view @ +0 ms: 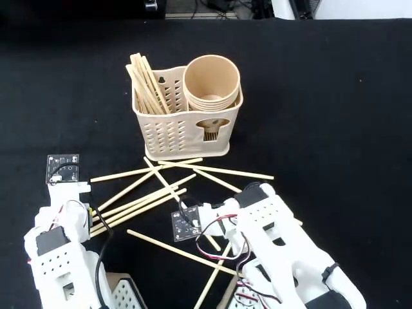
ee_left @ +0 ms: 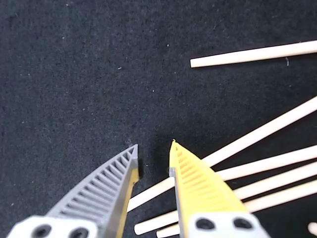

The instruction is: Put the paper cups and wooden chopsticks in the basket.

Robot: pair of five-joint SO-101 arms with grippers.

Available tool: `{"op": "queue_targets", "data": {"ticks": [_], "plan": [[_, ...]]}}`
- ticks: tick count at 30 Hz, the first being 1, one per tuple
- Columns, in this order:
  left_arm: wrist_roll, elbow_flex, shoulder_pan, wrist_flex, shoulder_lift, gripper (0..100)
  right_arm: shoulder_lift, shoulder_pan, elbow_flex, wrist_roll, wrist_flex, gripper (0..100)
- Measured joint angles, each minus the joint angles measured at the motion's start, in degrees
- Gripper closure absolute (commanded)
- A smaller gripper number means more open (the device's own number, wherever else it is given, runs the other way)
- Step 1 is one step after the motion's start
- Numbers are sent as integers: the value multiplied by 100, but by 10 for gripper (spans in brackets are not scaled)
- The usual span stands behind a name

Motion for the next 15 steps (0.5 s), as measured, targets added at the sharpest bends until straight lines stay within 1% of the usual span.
{"op": "queue_targets", "data": {"ticks": [6, 15], "plan": [[0, 0, 0, 0, 0, 884, 26, 0, -9, 0, 0, 799], [0, 0, 0, 0, 0, 884, 1477, 0, -598, 0, -237, 802]]}}
